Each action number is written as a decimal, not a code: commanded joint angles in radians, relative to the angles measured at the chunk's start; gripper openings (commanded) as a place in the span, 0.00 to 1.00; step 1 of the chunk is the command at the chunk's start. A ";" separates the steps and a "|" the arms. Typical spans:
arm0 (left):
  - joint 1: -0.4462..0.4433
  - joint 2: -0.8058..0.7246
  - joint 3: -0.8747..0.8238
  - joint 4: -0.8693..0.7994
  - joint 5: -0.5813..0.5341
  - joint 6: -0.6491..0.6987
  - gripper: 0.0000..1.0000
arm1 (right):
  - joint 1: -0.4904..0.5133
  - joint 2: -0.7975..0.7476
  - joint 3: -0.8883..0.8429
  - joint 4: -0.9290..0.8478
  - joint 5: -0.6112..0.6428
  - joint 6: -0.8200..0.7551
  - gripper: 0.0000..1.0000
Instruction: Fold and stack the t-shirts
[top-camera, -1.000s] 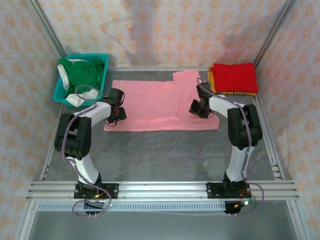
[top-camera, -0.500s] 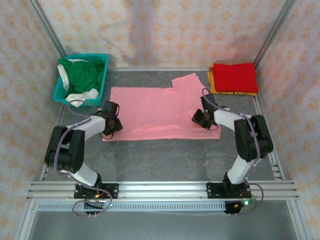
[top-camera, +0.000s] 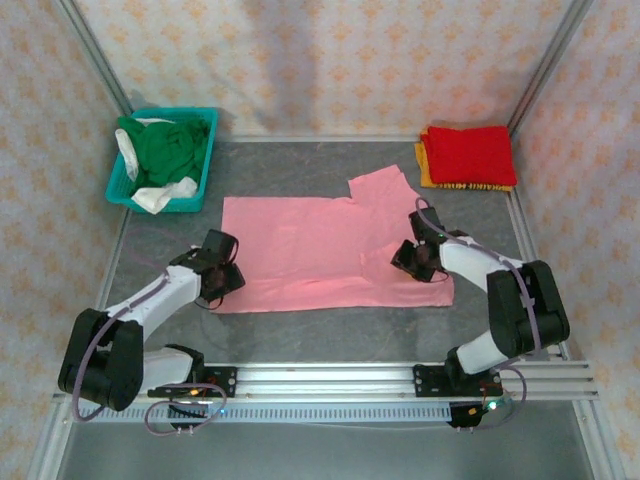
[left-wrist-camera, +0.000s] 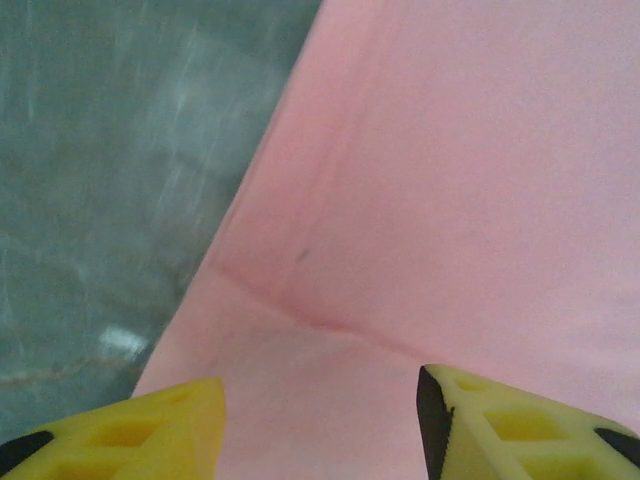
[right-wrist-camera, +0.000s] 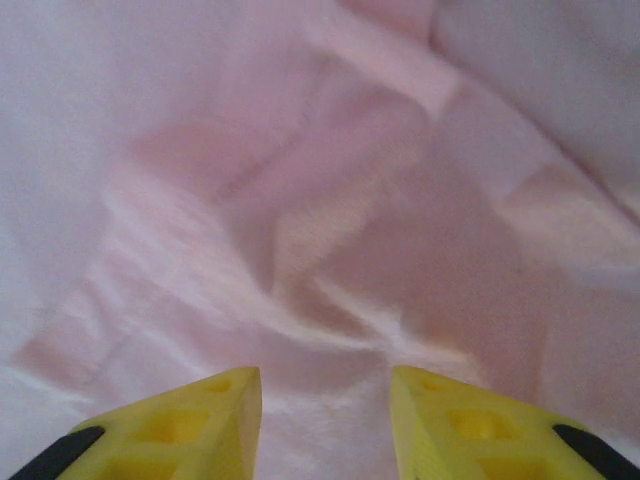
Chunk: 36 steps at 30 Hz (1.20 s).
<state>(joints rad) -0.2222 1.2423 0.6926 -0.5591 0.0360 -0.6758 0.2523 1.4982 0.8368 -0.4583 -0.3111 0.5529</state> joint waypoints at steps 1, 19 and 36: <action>0.029 0.041 0.166 -0.003 -0.056 0.082 0.57 | -0.013 -0.025 0.152 -0.016 0.073 -0.045 0.40; -0.129 0.545 0.848 -0.058 -0.064 0.275 0.63 | -0.139 0.967 1.543 -0.434 0.049 -0.443 0.56; -0.129 0.532 0.702 -0.041 -0.092 0.234 0.64 | -0.129 1.261 1.822 -0.392 0.018 -0.438 0.64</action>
<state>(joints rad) -0.3534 1.7889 1.4166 -0.5873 -0.0277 -0.4213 0.1169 2.7270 2.6183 -0.8700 -0.2783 0.0971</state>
